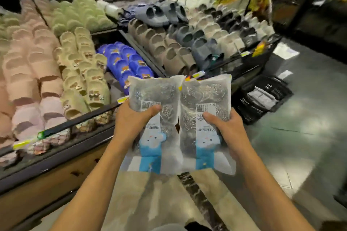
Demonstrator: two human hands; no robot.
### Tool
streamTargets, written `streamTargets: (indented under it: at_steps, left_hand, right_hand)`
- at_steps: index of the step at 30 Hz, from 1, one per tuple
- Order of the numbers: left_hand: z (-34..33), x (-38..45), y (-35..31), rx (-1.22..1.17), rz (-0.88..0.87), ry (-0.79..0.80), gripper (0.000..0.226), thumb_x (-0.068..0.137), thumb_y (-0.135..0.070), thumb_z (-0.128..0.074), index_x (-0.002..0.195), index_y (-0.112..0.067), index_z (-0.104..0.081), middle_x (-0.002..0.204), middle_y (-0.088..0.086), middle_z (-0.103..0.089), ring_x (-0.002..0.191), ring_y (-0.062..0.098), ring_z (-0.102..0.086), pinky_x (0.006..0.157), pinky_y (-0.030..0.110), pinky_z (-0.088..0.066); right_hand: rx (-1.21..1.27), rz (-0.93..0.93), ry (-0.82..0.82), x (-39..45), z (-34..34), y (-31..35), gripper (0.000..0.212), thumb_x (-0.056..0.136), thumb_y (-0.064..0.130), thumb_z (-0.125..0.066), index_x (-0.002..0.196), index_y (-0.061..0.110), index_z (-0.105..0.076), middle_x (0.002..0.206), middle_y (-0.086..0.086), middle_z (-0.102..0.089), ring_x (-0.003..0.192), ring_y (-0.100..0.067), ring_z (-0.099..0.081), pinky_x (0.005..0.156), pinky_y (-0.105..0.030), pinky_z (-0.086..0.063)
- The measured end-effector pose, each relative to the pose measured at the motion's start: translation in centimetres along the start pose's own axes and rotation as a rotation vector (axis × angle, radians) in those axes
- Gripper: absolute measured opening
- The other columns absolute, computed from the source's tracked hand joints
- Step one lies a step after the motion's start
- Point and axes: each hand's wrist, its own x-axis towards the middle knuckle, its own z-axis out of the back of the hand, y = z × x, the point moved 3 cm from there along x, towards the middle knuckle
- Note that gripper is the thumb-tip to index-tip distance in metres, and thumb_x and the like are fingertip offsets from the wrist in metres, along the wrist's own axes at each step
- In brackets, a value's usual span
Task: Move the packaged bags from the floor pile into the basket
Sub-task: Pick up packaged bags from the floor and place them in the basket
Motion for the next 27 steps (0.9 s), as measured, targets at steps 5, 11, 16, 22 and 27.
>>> streamTargets:
  at_steps: [5, 11, 16, 22, 27]
  left_hand:
    - [-15.3, 2.5, -3.9, 0.001, -0.07, 0.194, 0.04, 0.07, -0.031, -0.095, 0.104, -0.024, -0.076, 0.091, -0.012, -0.081, 0.087, 0.007, -0.077, 0.081, 0.037, -0.064]
    - [-31.4, 4.2, -8.0, 0.038, -0.154, 0.451, 0.038, 0.068, -0.035, -0.096, 0.098, -0.026, -0.075, 0.089, -0.011, -0.081, 0.084, 0.006, -0.077, 0.077, 0.036, -0.062]
    - [-43.1, 6.2, -9.8, 0.062, -0.168, 0.597, 0.041, 0.065, -0.041, -0.096, 0.098, -0.03, -0.074, 0.091, -0.012, -0.079, 0.083, 0.0, -0.075, 0.078, 0.034, -0.061]
    - [-57.0, 9.3, -12.2, 0.043, -0.187, 0.751, 0.037, 0.073, -0.029, -0.093, 0.105, -0.023, -0.074, 0.096, -0.006, -0.079, 0.086, 0.007, -0.076, 0.078, 0.033, -0.063]
    - [-68.3, 11.8, -15.4, 0.045, -0.211, 0.9, 0.038, 0.075, -0.028, -0.092, 0.107, -0.021, -0.074, 0.096, -0.009, -0.078, 0.081, -0.004, -0.073, 0.063, 0.013, -0.056]
  right_hand:
    - [0.081, -0.011, -0.191, 4.2, 12.4, 1.6, 0.04, 0.083, 0.011, -0.085, 0.117, 0.015, -0.065, 0.103, -0.006, -0.081, 0.086, -0.019, -0.08, 0.063, -0.029, -0.064]
    - [0.071, 0.003, -0.428, 7.3, 24.8, 2.3, 0.034, 0.083, 0.011, -0.085, 0.114, 0.014, -0.07, 0.098, -0.001, -0.082, 0.086, -0.016, -0.08, 0.068, -0.029, -0.064]
    - [0.072, 0.01, -0.575, 10.3, 32.1, 2.5, 0.024, 0.084, 0.014, -0.084, 0.098, 0.028, -0.071, 0.084, 0.012, -0.081, 0.076, -0.007, -0.078, 0.062, -0.023, -0.061]
    - [0.094, 0.002, -0.743, 15.8, 40.0, 4.2, 0.034, 0.083, 0.018, -0.085, 0.112, 0.02, -0.067, 0.101, -0.001, -0.082, 0.089, -0.02, -0.08, 0.07, -0.034, -0.064]
    - [0.144, 0.016, -0.886, 20.6, 45.9, 5.6, 0.044, 0.083, 0.017, -0.085, 0.121, 0.015, -0.062, 0.107, -0.004, -0.08, 0.093, -0.022, -0.08, 0.075, -0.037, -0.065]
